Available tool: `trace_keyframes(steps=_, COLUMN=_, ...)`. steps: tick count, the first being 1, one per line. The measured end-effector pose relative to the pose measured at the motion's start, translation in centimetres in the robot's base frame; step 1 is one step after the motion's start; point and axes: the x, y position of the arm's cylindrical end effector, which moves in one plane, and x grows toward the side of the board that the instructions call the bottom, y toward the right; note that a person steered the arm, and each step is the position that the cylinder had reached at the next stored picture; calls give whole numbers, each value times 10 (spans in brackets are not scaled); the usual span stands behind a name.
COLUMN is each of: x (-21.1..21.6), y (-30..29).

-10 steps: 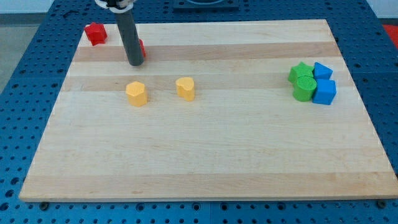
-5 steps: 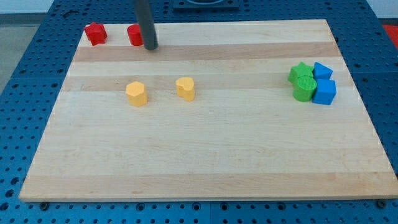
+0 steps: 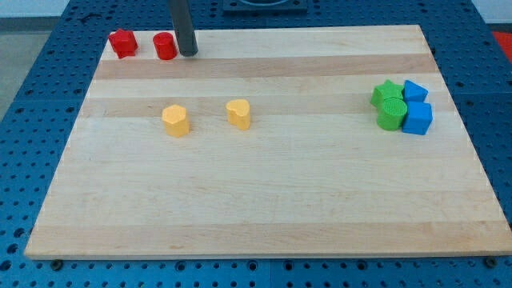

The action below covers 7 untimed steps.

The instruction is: Push the red circle closer to the red star

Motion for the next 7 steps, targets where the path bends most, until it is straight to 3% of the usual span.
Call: trace_keyframes(steps=7, x=-19, y=-47)
